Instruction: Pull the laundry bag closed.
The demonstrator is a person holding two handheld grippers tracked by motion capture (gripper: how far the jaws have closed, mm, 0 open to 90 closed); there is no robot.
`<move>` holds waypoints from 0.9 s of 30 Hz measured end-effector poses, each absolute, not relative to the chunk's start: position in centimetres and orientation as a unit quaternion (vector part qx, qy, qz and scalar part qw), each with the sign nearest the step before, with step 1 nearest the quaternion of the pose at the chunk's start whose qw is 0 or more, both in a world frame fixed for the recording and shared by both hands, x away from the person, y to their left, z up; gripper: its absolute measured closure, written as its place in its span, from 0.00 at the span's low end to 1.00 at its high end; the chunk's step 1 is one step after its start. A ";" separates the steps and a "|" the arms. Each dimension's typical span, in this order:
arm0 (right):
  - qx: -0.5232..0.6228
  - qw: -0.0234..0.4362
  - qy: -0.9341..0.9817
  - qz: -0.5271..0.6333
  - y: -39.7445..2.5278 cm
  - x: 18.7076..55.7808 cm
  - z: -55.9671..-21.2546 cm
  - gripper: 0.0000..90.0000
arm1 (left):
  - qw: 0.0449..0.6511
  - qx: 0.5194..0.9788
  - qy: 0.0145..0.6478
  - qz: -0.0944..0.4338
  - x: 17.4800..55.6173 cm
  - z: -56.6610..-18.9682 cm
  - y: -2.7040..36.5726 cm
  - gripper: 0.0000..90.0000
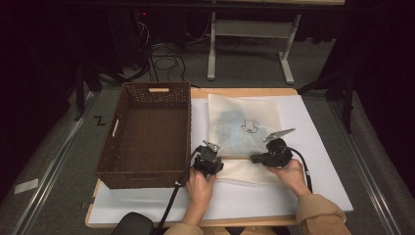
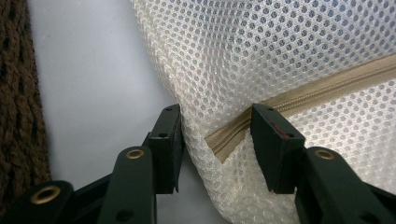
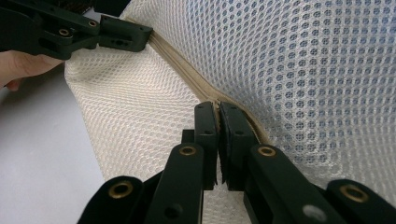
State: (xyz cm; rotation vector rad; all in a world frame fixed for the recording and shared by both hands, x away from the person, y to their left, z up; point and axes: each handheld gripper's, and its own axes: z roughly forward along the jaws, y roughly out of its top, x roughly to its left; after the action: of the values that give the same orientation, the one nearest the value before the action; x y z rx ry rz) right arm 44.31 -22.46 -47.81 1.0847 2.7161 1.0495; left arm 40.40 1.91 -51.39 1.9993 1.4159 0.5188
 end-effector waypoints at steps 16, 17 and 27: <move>0.361 0.020 0.868 0.340 -23.7 44.3 -47.7 0.97 | 0.313 0.759 0.535 0.198 40.4 -51.4 1.9 0.61; 0.361 0.018 0.867 0.342 -23.7 44.3 -47.7 0.97 | 0.313 0.759 0.535 0.198 40.4 -51.4 1.9 0.61; 0.368 0.021 0.864 0.342 -24.5 44.2 -47.5 0.97 | 0.315 0.759 0.533 0.201 40.3 -51.5 1.9 0.61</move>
State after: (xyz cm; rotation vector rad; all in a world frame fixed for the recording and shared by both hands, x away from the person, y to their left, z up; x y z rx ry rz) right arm 44.19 -24.51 -47.54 1.1425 2.6798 1.0601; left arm 40.32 1.91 -51.45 2.0012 1.4045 0.5286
